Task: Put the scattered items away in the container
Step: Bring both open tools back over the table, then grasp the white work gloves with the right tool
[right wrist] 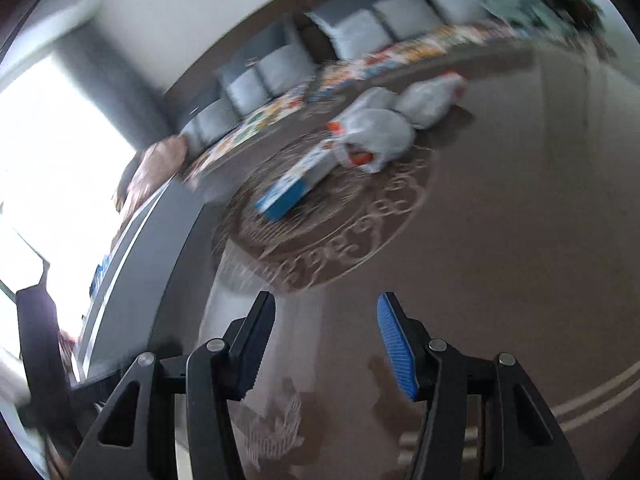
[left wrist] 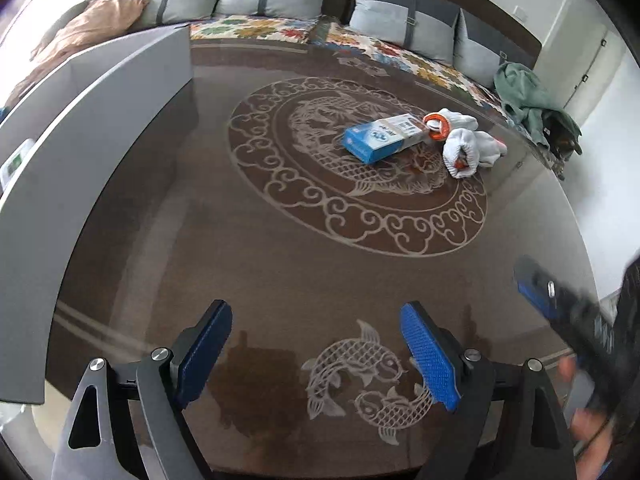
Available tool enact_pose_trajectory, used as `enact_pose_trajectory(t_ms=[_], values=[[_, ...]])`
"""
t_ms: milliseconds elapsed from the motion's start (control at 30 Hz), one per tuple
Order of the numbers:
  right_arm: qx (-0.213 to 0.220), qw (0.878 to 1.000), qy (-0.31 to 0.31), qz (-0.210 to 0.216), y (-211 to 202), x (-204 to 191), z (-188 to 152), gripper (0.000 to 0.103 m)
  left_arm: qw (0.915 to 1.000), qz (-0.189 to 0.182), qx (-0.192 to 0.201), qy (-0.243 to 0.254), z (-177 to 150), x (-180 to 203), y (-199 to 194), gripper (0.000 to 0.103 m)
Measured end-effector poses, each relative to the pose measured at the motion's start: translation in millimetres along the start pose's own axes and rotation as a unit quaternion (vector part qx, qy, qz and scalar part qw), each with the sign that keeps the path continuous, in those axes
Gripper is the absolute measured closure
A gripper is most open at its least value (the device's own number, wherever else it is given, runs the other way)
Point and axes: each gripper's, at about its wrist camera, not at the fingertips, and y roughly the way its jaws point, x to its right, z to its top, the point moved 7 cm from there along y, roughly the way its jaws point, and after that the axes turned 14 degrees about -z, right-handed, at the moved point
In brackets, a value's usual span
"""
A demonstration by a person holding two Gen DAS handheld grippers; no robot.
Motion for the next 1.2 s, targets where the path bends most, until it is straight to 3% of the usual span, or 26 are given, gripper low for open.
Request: enact_pose_trajectory(t_ms=[267, 567, 833, 1000, 1200], values=[[-0.006, 1.0, -0.01, -0.028, 26.5, 3.3, 49.6, 0.049, 0.9993, 0.011, -0.004, 0.035, 17.6, 12.3, 19.0, 0.017], [0.011, 0.998, -0.04, -0.05, 21.7, -2.5, 27.1, 0.049, 0.9956, 0.042, 0.008, 0.083, 23.5, 30.8, 24.2, 0.017], [-0.001, 0.998, -0.036, -0.06, 29.7, 9.0, 16.6, 0.049, 0.9951, 0.051, 0.0, 0.085, 21.2, 28.3, 32.0, 0.017], [0.003, 0.995, -0.054, -0.08, 31.2, 10.9, 16.4, 0.049, 0.9974, 0.04, -0.016, 0.058, 11.3, 16.6, 43.5, 0.017], [0.0, 0.996, -0.069, -0.05, 45.1, -3.6, 39.2, 0.049, 0.9986, 0.032, -0.019, 0.038, 3.5, 5.3, 47.6, 0.017]])
